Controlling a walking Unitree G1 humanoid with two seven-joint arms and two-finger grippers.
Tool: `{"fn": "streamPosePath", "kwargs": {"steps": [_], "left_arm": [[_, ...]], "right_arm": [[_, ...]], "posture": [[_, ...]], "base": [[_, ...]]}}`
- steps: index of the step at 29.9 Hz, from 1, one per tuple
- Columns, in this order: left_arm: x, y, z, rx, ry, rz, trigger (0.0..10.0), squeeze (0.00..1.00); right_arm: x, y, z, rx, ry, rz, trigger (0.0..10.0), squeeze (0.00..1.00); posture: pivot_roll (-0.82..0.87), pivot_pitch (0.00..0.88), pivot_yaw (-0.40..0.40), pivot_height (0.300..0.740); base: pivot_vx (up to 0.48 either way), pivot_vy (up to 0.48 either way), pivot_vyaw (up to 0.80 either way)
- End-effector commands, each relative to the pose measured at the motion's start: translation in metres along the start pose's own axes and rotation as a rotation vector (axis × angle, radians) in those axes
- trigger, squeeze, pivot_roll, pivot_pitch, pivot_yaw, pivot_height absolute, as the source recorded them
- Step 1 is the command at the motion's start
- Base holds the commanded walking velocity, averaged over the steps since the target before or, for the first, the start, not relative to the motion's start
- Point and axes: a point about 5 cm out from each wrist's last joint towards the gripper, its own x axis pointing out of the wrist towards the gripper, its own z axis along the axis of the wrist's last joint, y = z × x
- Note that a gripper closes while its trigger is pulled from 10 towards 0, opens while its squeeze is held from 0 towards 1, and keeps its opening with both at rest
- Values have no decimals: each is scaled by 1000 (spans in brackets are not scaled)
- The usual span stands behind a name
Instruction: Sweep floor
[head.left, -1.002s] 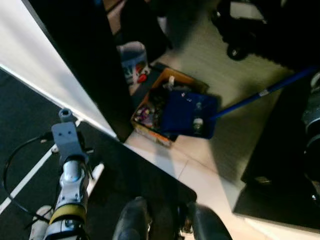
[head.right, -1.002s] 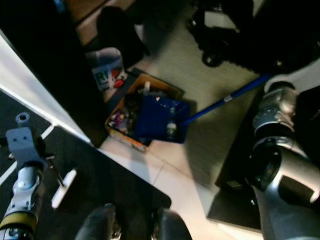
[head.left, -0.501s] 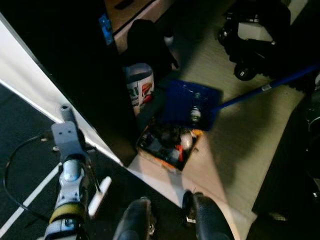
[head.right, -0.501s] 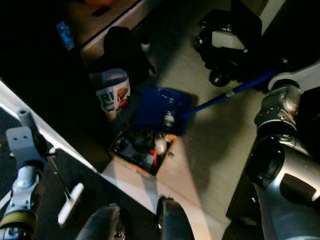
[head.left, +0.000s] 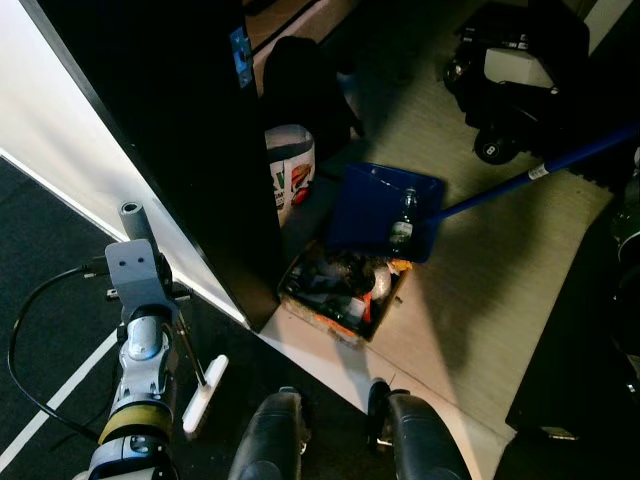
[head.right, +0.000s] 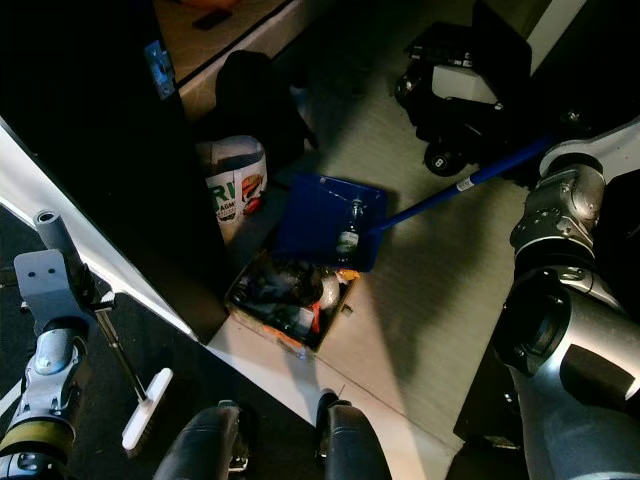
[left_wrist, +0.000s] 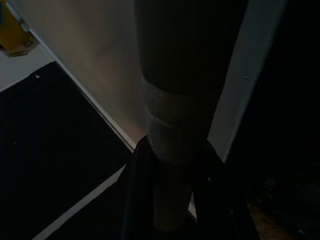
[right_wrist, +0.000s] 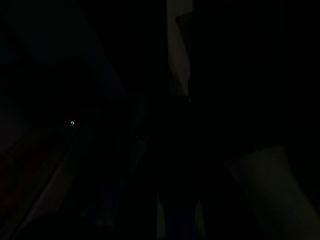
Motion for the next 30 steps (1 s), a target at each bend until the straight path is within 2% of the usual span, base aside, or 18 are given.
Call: {"fn": "streamPosePath", "kwargs": {"steps": [1, 13, 23, 27, 30], "left_arm": [[-5, 2, -11, -4, 43, 8, 10000, 0], [-8, 10, -13, -6, 41, 41, 10000, 0], [-14, 17, -16, -5, 38, 64, 10000, 0], [-17, 21, -17, -7, 34, 85, 10000, 0], [-18, 22, -17, -8, 33, 88, 10000, 0]], "right_arm": [[3, 1, 10, 15, -45, -6, 10000, 0], [5, 28, 14, -59, -68, 48, 10000, 0], [3, 47, 13, -183, -115, -26, 10000, 0], [-1, 71, 14, -250, -170, -36, 10000, 0], [-2, 80, 12, -252, -172, -16, 10000, 0]], "posture": [[71, 111, -55, 740], [76, 134, -69, 740], [84, 154, -92, 740], [84, 158, -102, 740], [84, 160, -106, 740]], "base": [[0, 0, 0], [0, 0, 0], [0, 0, 0], [0, 0, 0], [0, 0, 0]]}}
